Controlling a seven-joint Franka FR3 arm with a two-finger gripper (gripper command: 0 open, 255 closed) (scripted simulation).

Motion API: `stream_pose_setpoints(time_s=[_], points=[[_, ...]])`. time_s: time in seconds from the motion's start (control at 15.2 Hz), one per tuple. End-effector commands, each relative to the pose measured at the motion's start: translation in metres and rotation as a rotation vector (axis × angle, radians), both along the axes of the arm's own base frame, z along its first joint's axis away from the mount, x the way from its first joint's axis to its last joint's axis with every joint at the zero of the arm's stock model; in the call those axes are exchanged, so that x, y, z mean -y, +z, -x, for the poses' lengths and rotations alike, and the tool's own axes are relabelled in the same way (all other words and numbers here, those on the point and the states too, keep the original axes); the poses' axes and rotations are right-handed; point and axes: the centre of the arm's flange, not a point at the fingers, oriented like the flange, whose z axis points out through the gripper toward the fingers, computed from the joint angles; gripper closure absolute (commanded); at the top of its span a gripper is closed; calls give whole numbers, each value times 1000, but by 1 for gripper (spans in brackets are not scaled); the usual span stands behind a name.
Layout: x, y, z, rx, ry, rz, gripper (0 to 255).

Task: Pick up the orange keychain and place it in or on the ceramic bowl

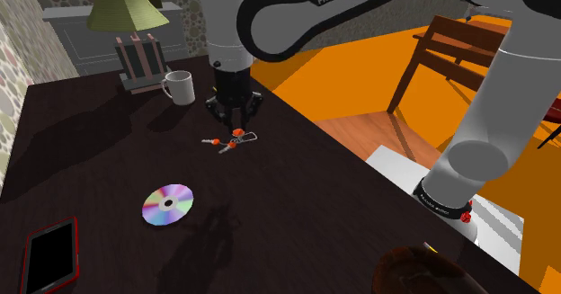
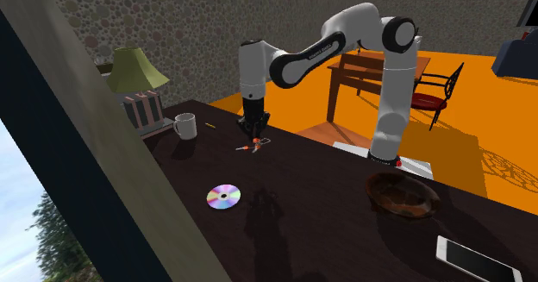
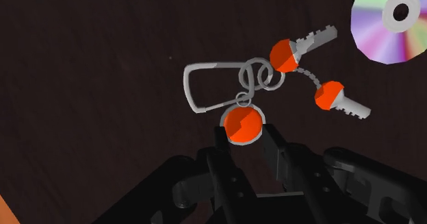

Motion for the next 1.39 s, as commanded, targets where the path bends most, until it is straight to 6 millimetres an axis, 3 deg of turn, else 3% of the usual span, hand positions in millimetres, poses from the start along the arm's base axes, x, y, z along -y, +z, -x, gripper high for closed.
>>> stream_pose_setpoints(time_s=[0.0, 0.59, 1.32], points=[[0, 11, 0, 0, 0, 0, 255], [0, 58, 0, 0, 0, 0, 255], [1, 61, 145, 0, 0, 0, 255]])
